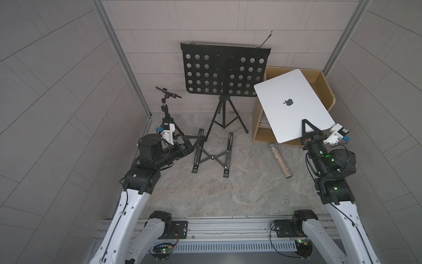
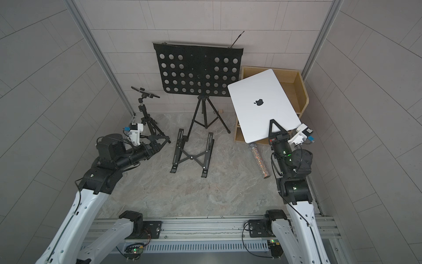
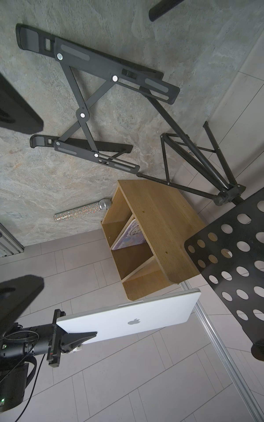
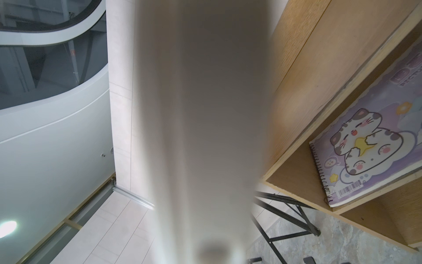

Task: Close the laptop lid and set it aside
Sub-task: Place the laptop on the shelf.

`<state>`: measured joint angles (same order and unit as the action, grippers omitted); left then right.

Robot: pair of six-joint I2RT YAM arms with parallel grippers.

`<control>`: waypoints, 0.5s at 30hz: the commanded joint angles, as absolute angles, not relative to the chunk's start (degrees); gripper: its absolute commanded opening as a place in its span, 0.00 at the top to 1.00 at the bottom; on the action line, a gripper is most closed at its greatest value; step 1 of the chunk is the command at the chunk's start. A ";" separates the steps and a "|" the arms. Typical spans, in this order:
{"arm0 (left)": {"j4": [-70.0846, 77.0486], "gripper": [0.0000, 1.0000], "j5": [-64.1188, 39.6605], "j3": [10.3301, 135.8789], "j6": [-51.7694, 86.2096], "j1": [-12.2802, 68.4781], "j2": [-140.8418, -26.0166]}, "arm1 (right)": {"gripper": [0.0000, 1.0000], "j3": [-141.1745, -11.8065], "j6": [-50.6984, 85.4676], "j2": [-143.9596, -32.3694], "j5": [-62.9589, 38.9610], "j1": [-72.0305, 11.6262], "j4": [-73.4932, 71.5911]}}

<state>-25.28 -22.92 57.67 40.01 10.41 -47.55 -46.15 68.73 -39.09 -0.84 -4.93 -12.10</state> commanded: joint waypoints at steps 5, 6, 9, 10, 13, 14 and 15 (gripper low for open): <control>-24.16 0.00 -22.68 56.34 38.39 10.69 -46.08 | 1.00 -49.54 73.56 -41.56 7.96 -4.88 -29.93; -23.98 0.00 -22.68 56.32 38.47 10.73 -46.14 | 1.00 -49.39 74.31 -42.02 8.83 -4.85 -30.56; -23.58 0.00 -22.75 56.32 38.47 10.67 -46.14 | 1.00 -49.47 76.47 -43.45 10.62 -4.83 -32.48; -23.56 0.00 -22.83 56.34 38.44 10.71 -46.10 | 1.00 -49.67 76.92 -43.85 11.05 -4.83 -32.86; -23.47 0.00 -22.94 56.25 38.46 10.70 -46.06 | 1.00 -50.51 77.30 -44.52 12.39 -4.83 -33.00; -23.47 0.00 -22.94 56.24 38.48 10.65 -46.06 | 1.00 -50.80 77.44 -44.72 12.96 -4.84 -32.74; -23.42 0.00 -23.02 56.25 38.56 10.69 -46.05 | 1.00 -51.04 77.87 -44.82 13.68 -4.84 -32.28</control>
